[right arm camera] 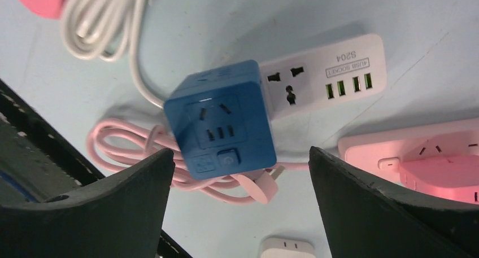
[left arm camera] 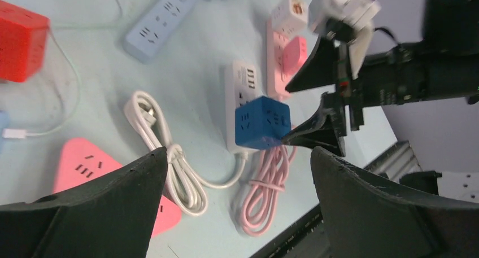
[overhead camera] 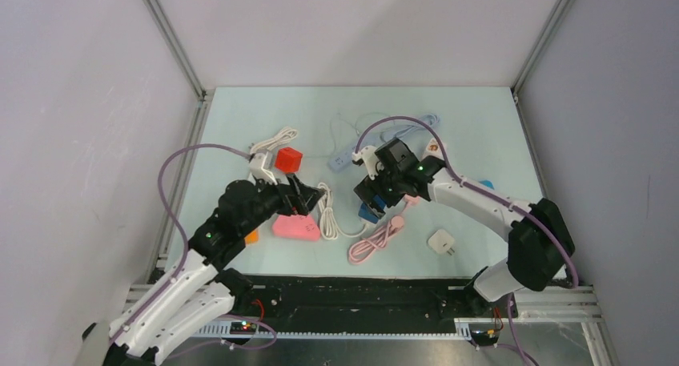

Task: Insert the plug
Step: Press the plug into the socket.

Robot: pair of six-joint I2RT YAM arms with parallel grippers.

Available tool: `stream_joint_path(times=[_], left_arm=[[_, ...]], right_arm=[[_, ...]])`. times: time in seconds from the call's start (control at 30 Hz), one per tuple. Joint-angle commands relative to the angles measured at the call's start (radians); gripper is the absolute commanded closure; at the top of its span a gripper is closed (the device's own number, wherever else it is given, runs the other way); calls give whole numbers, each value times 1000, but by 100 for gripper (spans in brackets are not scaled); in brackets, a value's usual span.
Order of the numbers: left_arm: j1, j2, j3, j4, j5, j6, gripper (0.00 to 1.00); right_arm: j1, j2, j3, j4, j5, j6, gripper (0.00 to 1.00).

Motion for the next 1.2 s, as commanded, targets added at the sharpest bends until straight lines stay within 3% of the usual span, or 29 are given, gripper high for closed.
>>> stream_joint_path(times=[0.0,0.13,0.43,0.5,0.6,0.7,0.83,1.17], left_arm=[[9,-43,-1,-40,-131,42,0],[8,-50,1,-59,-133,60,0],[10,-73,-6,-79,-149,98,0],[9,-74,-6,-82,-151,102,0],[10,-78,-5,-86,-156,104,0],[10,-73,-5,-87,-159,107,0],[9,-69,-7,-88,-164,105,0],[10,-74,-11,-92,-179,108,0]], right_arm=[[-16,49,74,-48,13,-100,8],[-8,103,105,-75,-62,-134,9],[22,218,137,-99,-47,-147,18],[25,228,140,-99,-51,-143,24],[27,231,140,-94,-55,-140,41],[28,235,142,-83,-54,-145,66],[31,272,183,-128,-45,-154,82],[66,410,199,-190,16,-112,97]])
